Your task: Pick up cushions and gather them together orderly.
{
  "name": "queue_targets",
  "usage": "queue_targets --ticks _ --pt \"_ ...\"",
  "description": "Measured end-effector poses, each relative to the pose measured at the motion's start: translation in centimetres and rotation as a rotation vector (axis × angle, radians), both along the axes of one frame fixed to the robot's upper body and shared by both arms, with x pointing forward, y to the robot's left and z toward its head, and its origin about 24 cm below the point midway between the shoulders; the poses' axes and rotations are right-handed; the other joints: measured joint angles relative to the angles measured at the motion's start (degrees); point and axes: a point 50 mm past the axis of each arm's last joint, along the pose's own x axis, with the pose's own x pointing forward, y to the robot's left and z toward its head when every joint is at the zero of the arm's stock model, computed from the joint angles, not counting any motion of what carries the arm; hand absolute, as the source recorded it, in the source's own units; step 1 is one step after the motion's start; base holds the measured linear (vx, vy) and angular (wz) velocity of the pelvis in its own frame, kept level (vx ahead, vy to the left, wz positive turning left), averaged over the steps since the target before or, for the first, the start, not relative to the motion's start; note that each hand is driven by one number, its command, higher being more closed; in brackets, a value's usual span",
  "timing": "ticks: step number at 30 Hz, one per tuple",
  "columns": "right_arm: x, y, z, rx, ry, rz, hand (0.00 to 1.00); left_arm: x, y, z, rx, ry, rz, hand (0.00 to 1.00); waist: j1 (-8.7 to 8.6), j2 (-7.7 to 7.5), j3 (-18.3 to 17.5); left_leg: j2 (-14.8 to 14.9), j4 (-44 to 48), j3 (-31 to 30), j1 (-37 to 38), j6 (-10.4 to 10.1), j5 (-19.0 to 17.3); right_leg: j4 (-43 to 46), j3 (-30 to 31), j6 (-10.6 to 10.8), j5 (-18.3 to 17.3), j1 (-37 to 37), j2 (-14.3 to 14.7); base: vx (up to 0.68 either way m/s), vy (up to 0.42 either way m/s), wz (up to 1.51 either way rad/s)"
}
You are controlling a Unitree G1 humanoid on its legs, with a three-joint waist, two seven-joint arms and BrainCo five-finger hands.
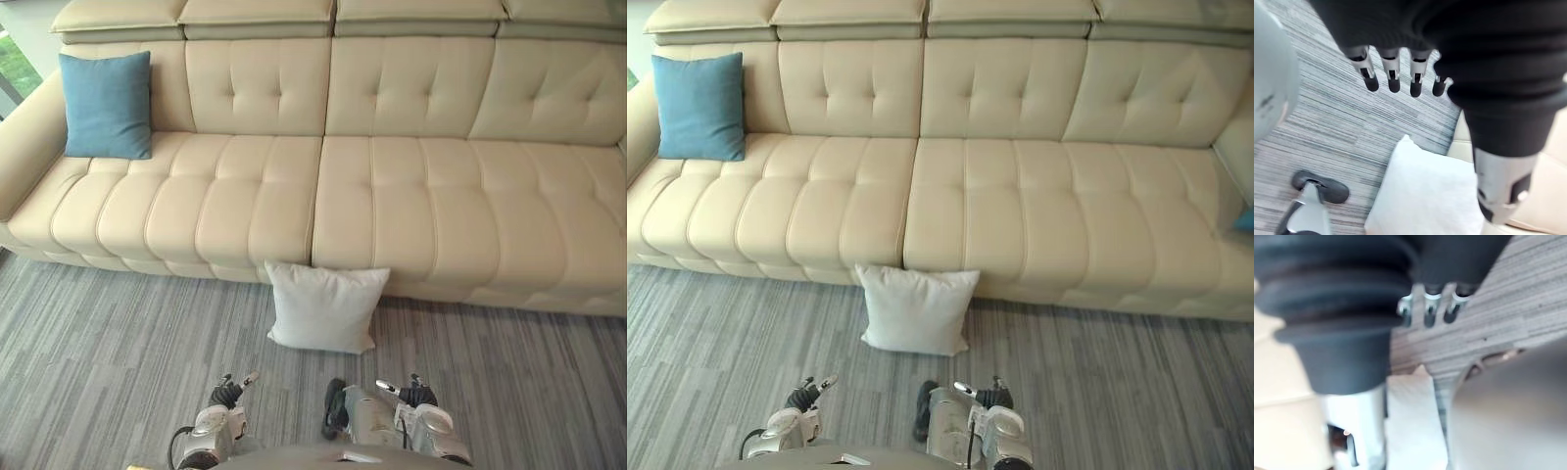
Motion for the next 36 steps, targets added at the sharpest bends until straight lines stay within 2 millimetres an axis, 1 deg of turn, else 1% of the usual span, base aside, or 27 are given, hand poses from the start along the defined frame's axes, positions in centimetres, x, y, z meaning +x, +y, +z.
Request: queue_targets --ticks 1,2,3,4,7,9,12,16,20,23,27,28,29,30,31,32,33,34,35,36 --pt "0.0 -0.1 0.0 -0.003 0.000 0.000 0.00 -0.2 -0.1 -0.1 -0.002 0.007 -0.004 0.00 -0.04 0.23 -0.2 -0.6 -7.6 -0.3 0.5 1.4 3.4 -0.3 0.7 0.6 0.2 0.4 0.2 0.27 0.189 -0.53" --pt "0.0 -0.2 0.0 -0.006 -0.001 0.000 0.00 -0.3 -0.1 -0.2 -0.003 0.012 -0.008 0.00 -0.16 0.79 -0.5 -0.6 -10.4 -0.4 0.4 1.5 4.6 -0.5 1.3 1.2 0.2 0.5 0.7 0.20 0.172 -0.41" --pt "-0.1 0.2 0.0 0.000 0.002 0.012 0.00 -0.4 0.0 -0.3 0.000 0.022 -0.009 0.00 -0.36 -0.32 -0.9 -1.8 -12.6 0.4 2.0 1.8 4.8 -1.9 2.9 2.9 0.8 1.0 0.1 0.21 0.206 -0.28" --pt "-0.5 0.6 -0.2 0.013 0.011 0.009 0.00 -0.5 0.4 -0.3 0.010 0.028 -0.010 0.00 -0.45 -1.77 -1.7 -2.9 -14.2 1.4 2.6 2.2 5.1 -3.0 3.4 3.5 1.2 0.9 -1.0 0.15 0.160 -0.21" --pt "-0.8 1.0 -0.4 0.018 0.025 0.024 0.00 -0.6 0.7 -0.4 0.018 0.034 -0.012 0.00 -0.35 -2.72 -2.3 -4.0 -14.7 2.7 2.8 2.3 5.2 -5.0 4.9 5.0 2.9 1.2 -1.9 0.08 0.151 -0.12" --pt "-0.7 0.9 -0.4 0.016 0.023 0.025 0.00 -0.7 0.9 -0.4 0.022 0.039 -0.012 0.00 -0.10 -2.75 -2.3 -4.4 -15.6 3.5 3.6 2.3 5.2 -5.9 6.1 5.3 3.6 1.3 -2.1 0.01 0.105 -0.26" --pt "-1.2 1.0 -0.7 0.021 0.040 0.025 0.00 -1.3 1.4 -0.6 0.030 0.062 -0.011 0.00 -0.12 -2.66 -2.6 -4.7 -17.6 4.6 4.9 3.1 5.7 -8.9 7.1 5.6 5.9 2.4 -2.0 -0.03 0.051 -0.19" --pt "-1.3 1.0 -0.7 0.022 0.045 0.026 0.00 -1.6 1.5 -0.7 0.032 0.070 -0.009 0.00 -0.08 -2.86 -3.1 -5.9 -19.7 5.2 6.0 3.4 6.9 -10.8 8.2 5.7 6.5 3.1 -2.5 -0.09 0.001 -0.12" --pt "-1.4 1.0 -0.8 0.022 0.048 0.027 0.00 -1.8 1.5 -0.8 0.033 0.075 -0.009 0.00 -0.03 -2.78 -3.3 -7.2 -22.8 5.9 6.9 4.0 9.2 -12.8 9.4 6.2 8.0 2.8 -3.2 -0.13 0.001 -0.08" --pt "-1.7 1.1 -0.9 0.022 0.062 0.034 0.00 -2.0 1.6 -0.8 0.038 0.079 -0.017 0.00 0.45 -3.16 -4.0 -8.4 -24.6 6.0 7.3 4.5 10.2 -13.9 9.9 6.8 8.6 2.8 -3.8 -0.12 0.029 -0.01" --pt "-1.4 1.3 -0.8 0.003 0.064 0.089 0.00 -2.0 1.8 -0.8 0.051 0.081 -0.037 0.00 0.75 -3.51 -4.2 -9.3 -24.6 6.1 6.8 4.8 10.0 -14.2 10.3 7.4 9.2 2.5 -4.7 -0.08 0.069 0.00" --pt "-0.8 1.5 -0.7 -0.011 0.055 0.126 0.00 -1.5 1.8 -0.7 0.060 0.070 -0.058 0.00 0.79 -3.46 -4.2 -9.3 -22.3 6.0 3.5 5.5 9.3 -13.0 10.3 7.5 9.1 -0.5 -5.0 -0.09 0.068 0.03" --pt "-0.3 1.4 -0.5 -0.021 0.045 0.141 0.00 -1.0 1.8 -0.5 0.068 0.059 -0.070 0.00 0.88 -3.25 -4.3 -8.9 -20.3 5.8 1.5 5.6 8.7 -12.0 10.3 7.6 9.1 -1.9 -5.0 -0.09 0.066 0.03" --pt "0.3 1.2 -0.3 -0.031 0.033 0.151 0.00 -0.6 1.8 -0.3 0.075 0.049 -0.080 0.00 0.92 -2.84 -3.5 -8.3 -17.7 5.7 -0.9 5.8 7.8 -10.6 10.2 7.6 9.1 -3.6 -4.9 -0.09 0.069 0.00" --pt "1.2 1.2 0.1 -0.045 0.012 0.169 0.00 0.1 1.7 -0.1 0.086 0.036 -0.089 0.00 0.86 -2.43 -2.4 -7.6 -14.4 5.3 -3.6 6.5 7.0 -8.5 10.0 7.5 9.1 -5.8 -4.7 -0.16 0.097 0.06" --pt "3.4 0.9 1.0 -0.083 -0.037 0.190 0.00 1.8 1.4 0.5 0.108 -0.002 -0.110 0.00 0.72 -1.17 0.0 -6.2 -8.6 4.3 -9.6 7.2 5.3 -4.0 9.2 7.6 8.6 -10.7 -4.1 -0.26 0.148 0.03" --pt "5.5 0.9 2.0 -0.112 -0.087 0.209 0.00 3.6 1.6 1.5 0.133 -0.052 -0.116 0.00 0.77 -1.08 2.1 -5.5 -4.7 4.2 -14.2 7.9 4.6 1.0 9.4 7.5 7.5 -16.0 -4.1 -0.24 0.118 0.03" --pt "6.4 0.9 2.4 -0.123 -0.111 0.218 0.00 4.3 1.7 1.9 0.145 -0.074 -0.113 0.00 0.75 -1.08 2.5 -5.3 -3.4 4.2 -16.3 8.2 4.2 2.9 9.5 7.6 6.9 -18.4 -4.2 -0.24 0.104 -0.03" --pt "8.4 0.8 3.9 -0.155 -0.181 0.231 0.00 6.1 2.1 3.1 0.167 -0.137 -0.099 0.00 0.83 -1.16 4.4 -5.3 -1.1 4.2 -19.6 8.1 3.5 6.6 9.8 7.3 5.8 -22.5 -4.6 -0.16 0.049 0.00" --pt "9.4 0.5 4.7 -0.177 -0.219 0.226 0.00 7.0 2.3 3.7 0.178 -0.170 -0.090 0.00 0.79 -1.18 5.5 -5.3 0.1 4.2 -21.0 8.1 3.2 8.4 10.0 7.2 5.2 -24.3 -5.0 -0.21 0.042 -0.02"
